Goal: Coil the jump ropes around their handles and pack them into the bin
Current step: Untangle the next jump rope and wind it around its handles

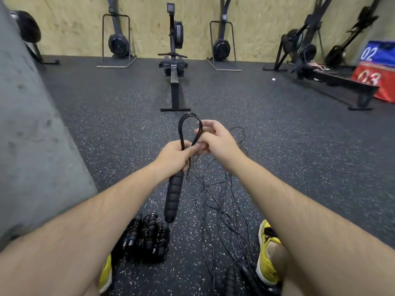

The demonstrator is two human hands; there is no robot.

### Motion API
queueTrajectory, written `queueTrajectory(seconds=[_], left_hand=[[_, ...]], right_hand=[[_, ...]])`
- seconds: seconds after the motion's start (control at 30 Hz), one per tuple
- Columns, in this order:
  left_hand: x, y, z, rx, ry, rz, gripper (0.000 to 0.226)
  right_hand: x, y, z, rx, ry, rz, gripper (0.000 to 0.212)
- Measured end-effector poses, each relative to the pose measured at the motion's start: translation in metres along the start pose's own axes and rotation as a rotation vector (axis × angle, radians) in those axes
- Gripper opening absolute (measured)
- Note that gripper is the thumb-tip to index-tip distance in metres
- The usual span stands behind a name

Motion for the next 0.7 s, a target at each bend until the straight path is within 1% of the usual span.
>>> queueTrajectory(seconds=[0.03,0.07,0.1,0.13,0.17,0.2,0.27,0.33,0.43,0.47,0.53,0.57,0.63,0.67,0.7], left_hand=[[0.001,0.004,-0.002,-0.008,-0.039,-0.015,0.027],[0.002,0.007,-0.006,-0.017,-0.098,-0.021,0.028],[0.003,0.010,-0.011,-0.024,-0.159,-0.018,0.028],[0.005,0.012,-0.015,-0.024,-0.211,-0.009,0.028],[0.008,0.013,-0.018,-0.019,-0.248,0.004,0.028],[0.011,0.014,-0.019,-0.013,-0.269,0.012,0.028],[0.019,0.016,-0.015,-0.006,-0.281,0.000,0.029],[0.026,0.020,-0.006,0.015,-0.267,-0.007,0.026],[0.024,0.019,0.016,0.098,-0.150,0.101,0.033],[0.019,0.016,0.024,0.130,-0.101,0.148,0.032],[0.007,0.010,0.034,0.151,-0.053,0.201,0.021],[0.002,0.008,0.035,0.142,-0.050,0.186,0.021],[-0.002,0.009,0.031,0.113,-0.051,0.110,0.029],[-0.001,0.010,0.026,0.093,-0.062,0.080,0.032],[0.001,0.011,0.020,0.073,-0.089,0.066,0.033]], right_hand=[[-0.001,-0.001,-0.010,-0.041,-0.126,0.069,0.037],[-0.003,-0.001,-0.022,-0.075,-0.292,0.170,0.037],[-0.005,-0.002,-0.032,-0.096,-0.432,0.270,0.032],[-0.009,-0.001,-0.039,-0.094,-0.517,0.328,0.023],[-0.011,0.001,-0.043,-0.087,-0.549,0.335,0.011],[-0.012,0.003,-0.043,-0.083,-0.538,0.324,0.005],[-0.012,0.011,-0.042,-0.112,-0.477,0.284,0.018],[-0.007,0.018,-0.035,-0.115,-0.388,0.207,0.020],[0.002,0.022,-0.018,-0.075,-0.164,0.080,0.019],[0.004,0.022,-0.012,-0.069,-0.062,0.073,0.018],[0.006,0.020,0.000,-0.051,0.097,0.085,0.017],[0.007,0.019,0.004,-0.037,0.147,0.086,0.017],[0.010,0.020,0.005,-0.056,0.234,0.072,0.018],[0.012,0.019,0.003,-0.087,0.236,0.073,0.025],[0.013,0.018,-0.004,-0.109,0.149,0.085,0.036]])
Point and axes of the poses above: each hand's wrist, its own y-axis towards the middle knuckle, its own x-axis out of the back of the hand, z = x × y, the point moved 1 cm from there along y, towards the middle knuckle, and after that the axes turned 5 degrees about -y, right-handed, at the moved point
